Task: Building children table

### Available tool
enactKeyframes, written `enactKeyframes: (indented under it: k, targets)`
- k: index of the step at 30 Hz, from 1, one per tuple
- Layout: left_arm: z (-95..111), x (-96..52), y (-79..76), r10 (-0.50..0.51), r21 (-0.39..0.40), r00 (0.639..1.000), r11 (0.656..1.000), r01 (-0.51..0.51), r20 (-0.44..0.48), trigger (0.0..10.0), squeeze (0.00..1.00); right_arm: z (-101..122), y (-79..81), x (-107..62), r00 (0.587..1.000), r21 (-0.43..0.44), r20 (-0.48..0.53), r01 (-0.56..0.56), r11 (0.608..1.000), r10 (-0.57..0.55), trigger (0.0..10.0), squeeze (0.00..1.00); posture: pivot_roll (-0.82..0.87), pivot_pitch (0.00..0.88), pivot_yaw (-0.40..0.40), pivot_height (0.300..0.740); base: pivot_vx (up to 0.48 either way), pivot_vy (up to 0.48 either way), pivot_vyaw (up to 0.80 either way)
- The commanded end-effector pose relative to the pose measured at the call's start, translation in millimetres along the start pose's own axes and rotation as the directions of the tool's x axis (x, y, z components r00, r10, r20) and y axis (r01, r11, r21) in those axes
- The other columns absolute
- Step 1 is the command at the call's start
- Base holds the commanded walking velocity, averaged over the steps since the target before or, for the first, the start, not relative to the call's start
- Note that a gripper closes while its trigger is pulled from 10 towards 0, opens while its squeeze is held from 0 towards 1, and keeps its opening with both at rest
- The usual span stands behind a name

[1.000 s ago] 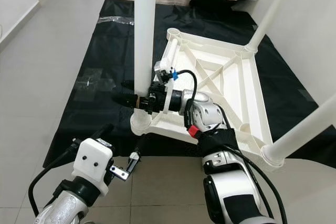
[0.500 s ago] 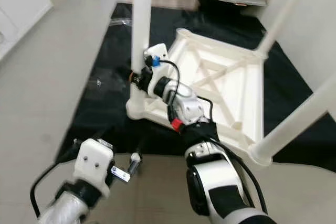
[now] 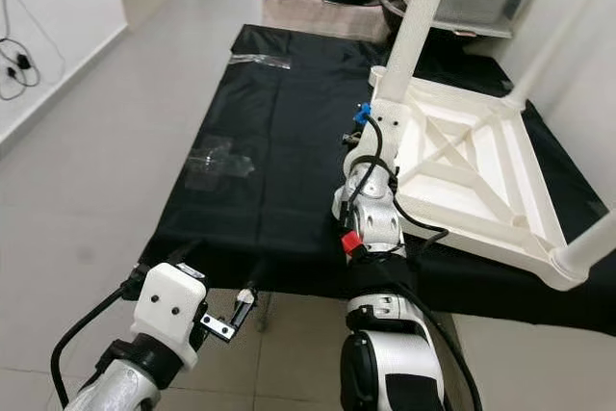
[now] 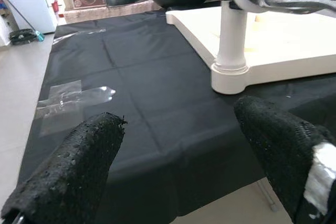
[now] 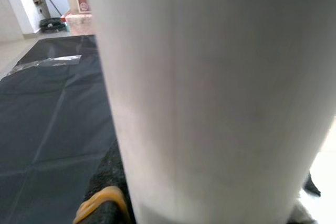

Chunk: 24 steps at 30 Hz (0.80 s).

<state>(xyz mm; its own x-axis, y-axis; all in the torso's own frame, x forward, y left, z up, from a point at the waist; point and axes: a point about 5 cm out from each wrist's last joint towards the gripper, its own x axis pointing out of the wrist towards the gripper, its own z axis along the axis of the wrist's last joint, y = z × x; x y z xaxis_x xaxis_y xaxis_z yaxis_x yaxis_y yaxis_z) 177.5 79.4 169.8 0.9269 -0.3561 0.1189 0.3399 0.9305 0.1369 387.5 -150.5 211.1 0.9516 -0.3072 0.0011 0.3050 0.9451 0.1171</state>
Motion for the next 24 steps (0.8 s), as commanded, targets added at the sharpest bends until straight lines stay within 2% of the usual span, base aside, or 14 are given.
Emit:
enactKeyframes:
  k: [1, 3, 4, 5, 6, 13, 16, 17, 18, 19, 21, 22, 23, 24]
  targets:
    - [-3, -0.7, -1.9, -0.007, -0.003, 1.0, 1.0, 0.007, -0.015, 10.0, 0.0, -10, 4.1, -0.1, 0.999, 0.034, -0.053, 0.005, 0.999, -0.003, 10.0, 0.0, 0.16, 0.112, -0.105, 0.74, 0.0, 0.0, 0.0]
    - [-3, -0.8, -2.1, -0.008, -0.003, 1.0, 1.0, 0.008, -0.015, 10.0, 0.0, -5, 13.2, -1.4, 0.998, 0.052, -0.01, -0.06, 0.997, 0.061, 10.0, 0.0, 0.16, 0.112, -0.105, 0.74, 0.0, 0.0, 0.0]
    - [-3, -0.8, -2.6, -0.009, -0.004, 1.0, 1.0, 0.009, -0.016, 10.0, 0.0, -2, 19.2, -2.7, 0.993, 0.072, 0.029, -0.119, 0.99, 0.117, 10.0, 1.0, 0.16, 0.11, -0.109, 0.74, 0.0, 0.0, 0.0]
    - [-3, -0.8, -2.6, -0.009, -0.004, 1.0, 1.0, 0.009, -0.016, 10.0, 0.0, -2, 19.2, -2.7, 0.993, 0.072, 0.029, -0.119, 0.99, 0.117, 10.0, 1.0, 0.16, 0.11, -0.109, 0.74, 0.0, 0.0, 0.0]
    - [-3, -1.2, -3.6, -0.012, -0.007, 1.0, 1.0, 0.011, -0.016, 10.0, 0.0, 6, 26.4, -3.0, 0.966, 0.085, 0.108, -0.246, 0.966, 0.237, 10.0, 0.0, 0.16, 0.105, -0.11, 0.74, 0.0, 0.0, 0.0]
    - [-4, -1.5, -4.3, -0.013, -0.009, 1.0, 1.0, 0.013, -0.017, 10.0, 0.0, 9, 34.0, -2.8, 0.898, 0.122, 0.123, -0.436, 0.892, 0.422, 10.0, 0.0, 0.16, 0.1, -0.107, 0.74, 0.0, 0.0, 0.0]
    - [-4, -1.7, -4.9, -0.015, -0.01, 1.0, 1.0, 0.015, -0.017, 10.0, 0.0, 5, 38.3, -2.0, 0.763, 0.064, 0.058, -0.647, 0.76, 0.644, 10.0, 0.0, 0.17, 0.097, -0.101, 0.74, 0.0, 0.0, 0.0]
    - [-4, -1.7, -4.9, -0.015, -0.01, 1.0, 1.0, 0.015, -0.017, 10.0, 0.0, 5, 38.3, -2.0, 0.763, 0.064, 0.058, -0.647, 0.76, 0.644, 10.0, 0.0, 0.17, 0.097, -0.101, 0.74, 0.0, 0.0, 0.0]
    - [-4, -1.7, -5.2, -0.016, -0.01, 1.0, 1.0, 0.015, -0.016, 10.0, 0.0, 4, 38.4, -4.5, 0.636, 0.046, 0.017, -0.771, 0.635, 0.772, 10.0, 0.0, 0.17, 0.091, -0.106, 0.74, 0.0, 0.0, 0.0]
    - [-4, -1.7, -5.2, -0.016, -0.01, 1.0, 1.0, 0.015, -0.016, 10.0, 0.0, 4, 38.4, -4.5, 0.636, 0.046, 0.017, -0.771, 0.635, 0.772, 10.0, 0.0, 0.17, 0.091, -0.106, 0.74, 0.0, 0.0, 0.0]
    - [-4, -2.0, -5.3, -0.016, -0.008, 1.0, 1.0, 0.016, -0.017, 10.0, 0.0, 2, 37.6, -17.2, 0.325, 0.066, -0.047, -0.943, 0.327, 0.945, 10.0, 0.0, 0.17, 0.088, -0.107, 0.74, 0.0, 0.0, 0.0]
    - [-4, -2.0, -5.3, -0.016, -0.008, 1.0, 1.0, 0.016, -0.017, 10.0, 0.0, 2, 37.6, -17.2, 0.325, 0.066, -0.047, -0.943, 0.327, 0.945, 10.0, 0.0, 0.17, 0.088, -0.107, 0.74, 0.0, 0.0, 0.0]
    - [-4, -2.3, -5.6, -0.016, -0.006, 1.0, 1.0, 0.016, -0.017, 10.0, 0.0, -3, 36.0, -31.3, 0.084, 0.096, -0.078, -0.991, 0.091, 0.993, 10.0, 0.0, 0.17, 0.084, -0.11, 0.74, 0.0, 0.0, 0.0]
    - [-4, -2.3, -5.6, -0.016, -0.006, 1.0, 1.0, 0.016, -0.017, 10.0, 0.0, -3, 36.0, -31.3, 0.084, 0.096, -0.078, -0.991, 0.091, 0.993, 10.0, 0.0, 0.17, 0.084, -0.11, 0.74, 0.0, 0.0, 0.0]
